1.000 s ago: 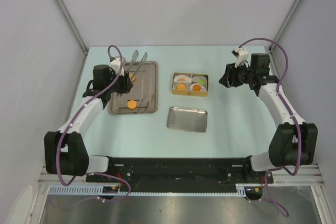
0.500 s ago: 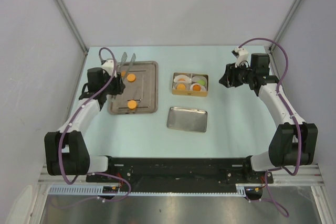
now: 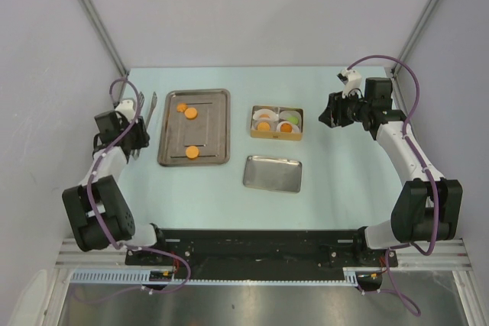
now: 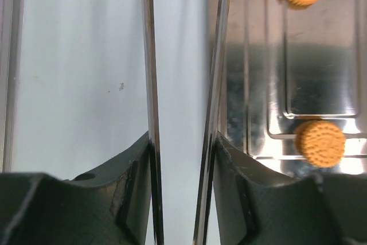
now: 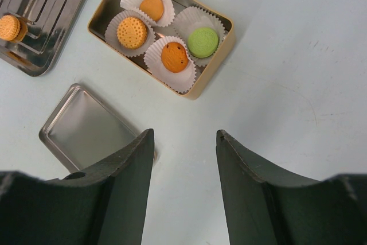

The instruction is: Pack the cookies

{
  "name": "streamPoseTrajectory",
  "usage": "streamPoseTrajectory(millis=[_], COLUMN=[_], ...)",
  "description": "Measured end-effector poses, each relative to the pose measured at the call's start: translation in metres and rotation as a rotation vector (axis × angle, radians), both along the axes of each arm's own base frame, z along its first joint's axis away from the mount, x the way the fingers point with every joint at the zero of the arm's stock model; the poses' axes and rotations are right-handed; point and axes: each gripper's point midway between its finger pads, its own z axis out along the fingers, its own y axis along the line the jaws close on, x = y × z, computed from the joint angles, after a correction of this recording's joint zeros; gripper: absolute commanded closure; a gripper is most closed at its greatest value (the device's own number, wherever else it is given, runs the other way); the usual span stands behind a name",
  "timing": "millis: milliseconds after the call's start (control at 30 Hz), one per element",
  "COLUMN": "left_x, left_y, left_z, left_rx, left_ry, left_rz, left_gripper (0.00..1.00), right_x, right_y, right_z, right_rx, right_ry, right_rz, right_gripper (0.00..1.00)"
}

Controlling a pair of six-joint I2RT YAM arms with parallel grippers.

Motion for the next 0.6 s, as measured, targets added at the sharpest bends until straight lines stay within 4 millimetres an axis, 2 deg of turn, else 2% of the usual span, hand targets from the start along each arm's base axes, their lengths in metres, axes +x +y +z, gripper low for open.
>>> streamPoseTrajectory(millis=[100, 267, 367, 600], left_x=[-0.002, -0.005, -0.002, 0.005], left_y=[0.015, 0.025, 0.030, 0.040], left_z=[-0.021, -0.058, -0.066, -0.069], left_rx=[0.007, 0.001, 0.004, 0.018], left_ry=[0.050, 0.154, 0.174, 0.178], left_rz=[0.016, 0.010, 0.009, 0.009], left_gripper=[0.53, 0.53, 0.53, 0.51], right_x=[0.000, 0.000, 0.000, 0.000], right_y=[0.000, 0.000, 0.000, 0.000], right_z=[0.000, 0.000, 0.000, 0.000], right_rx=[0.000, 0.000, 0.000, 0.000], right_ry=[0.000, 0.000, 0.000, 0.000], right_rz=[0.000, 0.000, 0.000, 0.000], right_gripper=[0.48, 0.48, 0.48, 0.48])
